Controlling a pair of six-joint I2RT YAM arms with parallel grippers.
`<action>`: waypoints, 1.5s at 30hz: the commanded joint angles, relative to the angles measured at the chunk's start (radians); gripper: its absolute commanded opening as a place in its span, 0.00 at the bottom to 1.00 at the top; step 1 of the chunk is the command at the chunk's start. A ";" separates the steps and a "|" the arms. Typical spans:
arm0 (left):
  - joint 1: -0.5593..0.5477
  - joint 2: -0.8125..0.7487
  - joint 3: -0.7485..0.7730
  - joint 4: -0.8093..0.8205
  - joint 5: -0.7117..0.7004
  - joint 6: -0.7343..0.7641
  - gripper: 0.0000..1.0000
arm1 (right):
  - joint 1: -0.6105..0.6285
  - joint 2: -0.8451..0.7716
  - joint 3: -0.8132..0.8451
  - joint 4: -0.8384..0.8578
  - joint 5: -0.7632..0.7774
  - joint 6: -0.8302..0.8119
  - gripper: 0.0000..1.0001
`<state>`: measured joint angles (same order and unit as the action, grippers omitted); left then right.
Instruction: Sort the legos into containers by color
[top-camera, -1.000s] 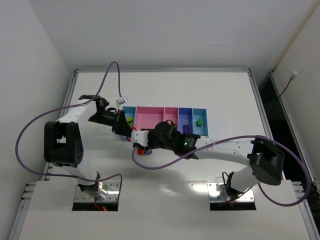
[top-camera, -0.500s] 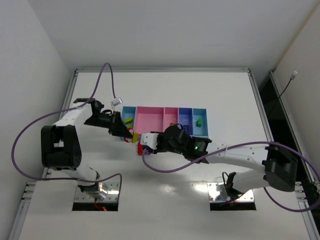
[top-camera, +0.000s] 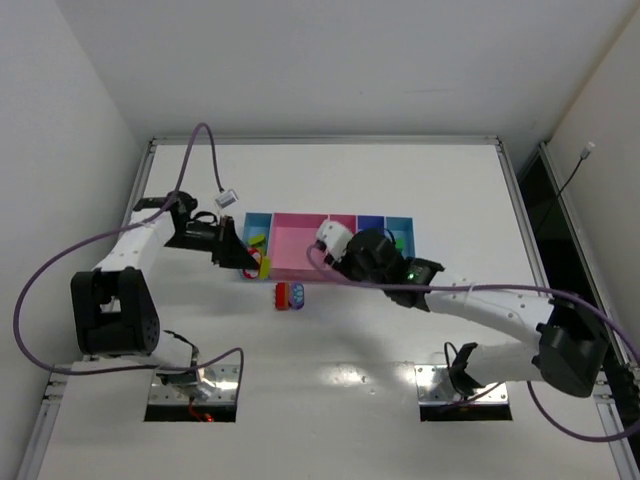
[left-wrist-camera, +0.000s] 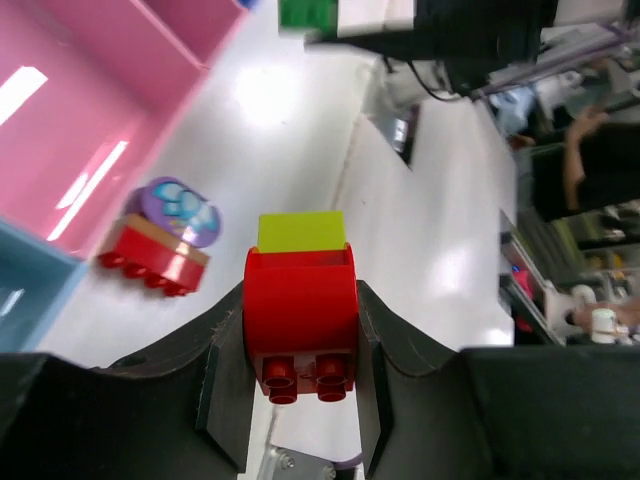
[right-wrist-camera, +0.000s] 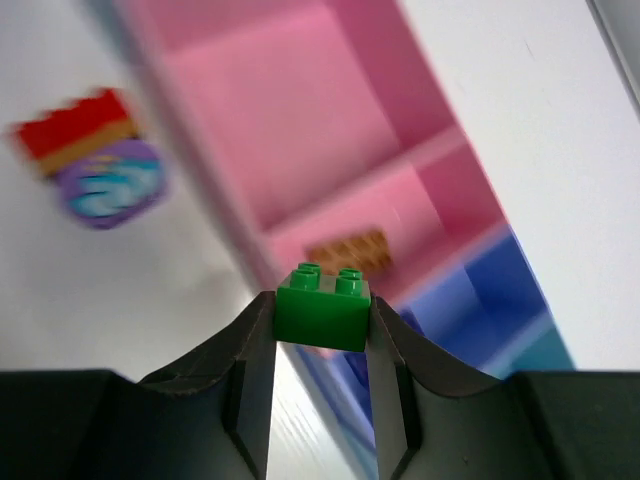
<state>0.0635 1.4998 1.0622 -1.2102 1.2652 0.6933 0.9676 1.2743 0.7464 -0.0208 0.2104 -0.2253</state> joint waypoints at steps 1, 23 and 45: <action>0.025 -0.085 0.010 0.219 -0.050 -0.203 0.11 | -0.134 -0.010 0.090 -0.122 0.142 0.229 0.00; -0.016 -0.084 0.108 0.541 -0.225 -0.486 0.10 | -0.685 0.235 0.315 -0.449 -0.325 0.432 0.00; -0.034 -0.055 0.127 0.571 -0.225 -0.514 0.10 | -0.756 0.269 0.317 -0.449 -0.368 0.412 0.52</action>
<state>0.0376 1.4445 1.1519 -0.6621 1.0203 0.1894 0.2173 1.5410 1.0313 -0.4824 -0.1421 0.1871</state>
